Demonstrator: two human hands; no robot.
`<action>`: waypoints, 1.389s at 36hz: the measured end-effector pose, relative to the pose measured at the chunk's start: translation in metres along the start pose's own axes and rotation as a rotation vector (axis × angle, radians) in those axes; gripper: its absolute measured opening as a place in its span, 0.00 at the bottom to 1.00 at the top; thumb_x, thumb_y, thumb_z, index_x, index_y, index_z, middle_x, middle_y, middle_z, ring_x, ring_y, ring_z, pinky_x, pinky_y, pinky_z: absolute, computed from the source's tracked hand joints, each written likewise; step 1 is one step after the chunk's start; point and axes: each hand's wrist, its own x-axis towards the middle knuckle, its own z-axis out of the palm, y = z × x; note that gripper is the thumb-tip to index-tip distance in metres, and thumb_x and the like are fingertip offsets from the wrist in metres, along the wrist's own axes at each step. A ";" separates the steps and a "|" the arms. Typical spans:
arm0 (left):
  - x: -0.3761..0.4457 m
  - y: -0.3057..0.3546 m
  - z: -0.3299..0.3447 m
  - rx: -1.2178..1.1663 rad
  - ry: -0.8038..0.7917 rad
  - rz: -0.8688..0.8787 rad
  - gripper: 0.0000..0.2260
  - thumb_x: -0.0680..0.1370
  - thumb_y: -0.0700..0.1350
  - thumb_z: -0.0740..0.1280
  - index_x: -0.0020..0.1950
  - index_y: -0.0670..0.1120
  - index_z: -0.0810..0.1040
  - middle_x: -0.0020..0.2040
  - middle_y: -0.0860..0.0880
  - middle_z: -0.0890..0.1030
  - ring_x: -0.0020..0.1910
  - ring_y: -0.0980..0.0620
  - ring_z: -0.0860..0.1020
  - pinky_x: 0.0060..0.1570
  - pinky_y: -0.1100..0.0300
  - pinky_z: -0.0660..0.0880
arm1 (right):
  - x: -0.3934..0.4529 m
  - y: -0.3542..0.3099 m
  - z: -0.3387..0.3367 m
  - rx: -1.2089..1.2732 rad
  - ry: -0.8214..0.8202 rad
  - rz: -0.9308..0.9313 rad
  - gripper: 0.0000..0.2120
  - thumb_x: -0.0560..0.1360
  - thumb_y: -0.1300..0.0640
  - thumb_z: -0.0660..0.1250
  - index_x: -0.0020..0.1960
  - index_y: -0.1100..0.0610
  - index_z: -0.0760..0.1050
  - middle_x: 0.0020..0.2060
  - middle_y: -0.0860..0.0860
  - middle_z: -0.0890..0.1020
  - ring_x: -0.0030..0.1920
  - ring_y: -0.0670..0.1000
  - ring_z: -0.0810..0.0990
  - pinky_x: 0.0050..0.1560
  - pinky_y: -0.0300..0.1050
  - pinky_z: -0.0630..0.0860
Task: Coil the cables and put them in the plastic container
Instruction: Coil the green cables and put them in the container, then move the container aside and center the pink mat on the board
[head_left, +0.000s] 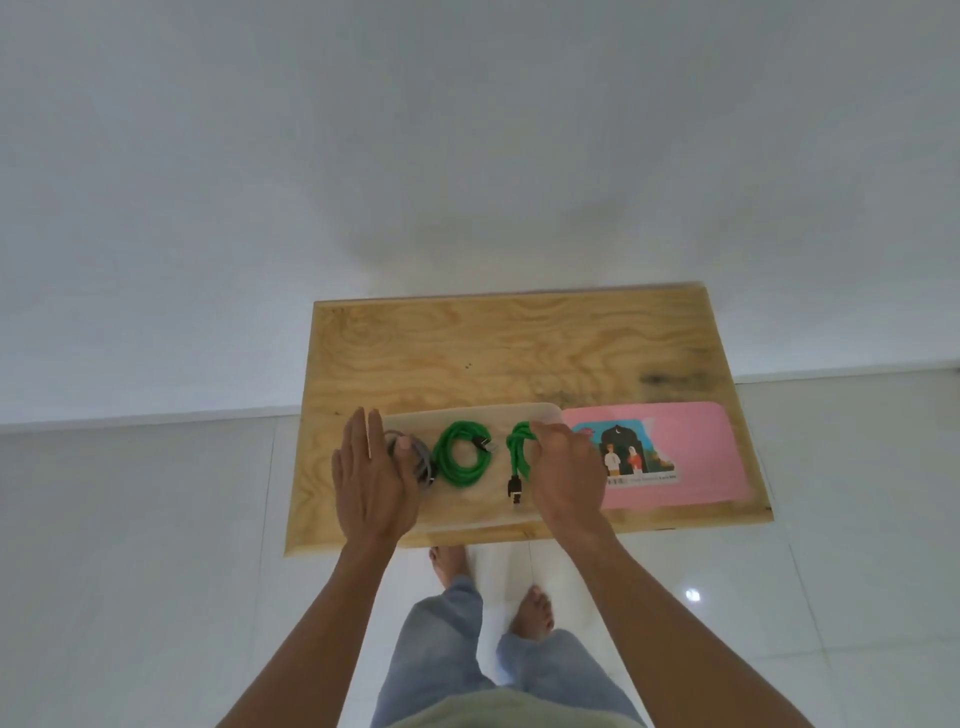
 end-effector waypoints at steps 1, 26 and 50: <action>0.000 -0.002 0.002 -0.013 -0.011 0.000 0.30 0.83 0.57 0.45 0.80 0.41 0.59 0.80 0.42 0.60 0.79 0.44 0.56 0.77 0.43 0.56 | 0.003 -0.002 0.002 -0.032 -0.006 0.002 0.18 0.79 0.63 0.62 0.67 0.53 0.76 0.60 0.52 0.82 0.57 0.59 0.78 0.49 0.50 0.77; 0.001 -0.012 0.010 -0.028 -0.083 -0.005 0.31 0.83 0.58 0.47 0.81 0.43 0.52 0.81 0.44 0.56 0.80 0.46 0.55 0.77 0.45 0.57 | 0.018 -0.010 0.038 0.256 -0.104 0.109 0.14 0.82 0.58 0.57 0.65 0.61 0.73 0.63 0.57 0.76 0.64 0.60 0.74 0.61 0.53 0.73; 0.028 0.090 0.001 -0.245 -0.014 0.108 0.28 0.82 0.58 0.52 0.75 0.41 0.67 0.77 0.40 0.66 0.76 0.40 0.63 0.75 0.42 0.58 | 0.027 0.034 -0.042 0.690 0.190 0.304 0.18 0.78 0.59 0.68 0.67 0.57 0.75 0.57 0.49 0.83 0.49 0.47 0.81 0.52 0.33 0.72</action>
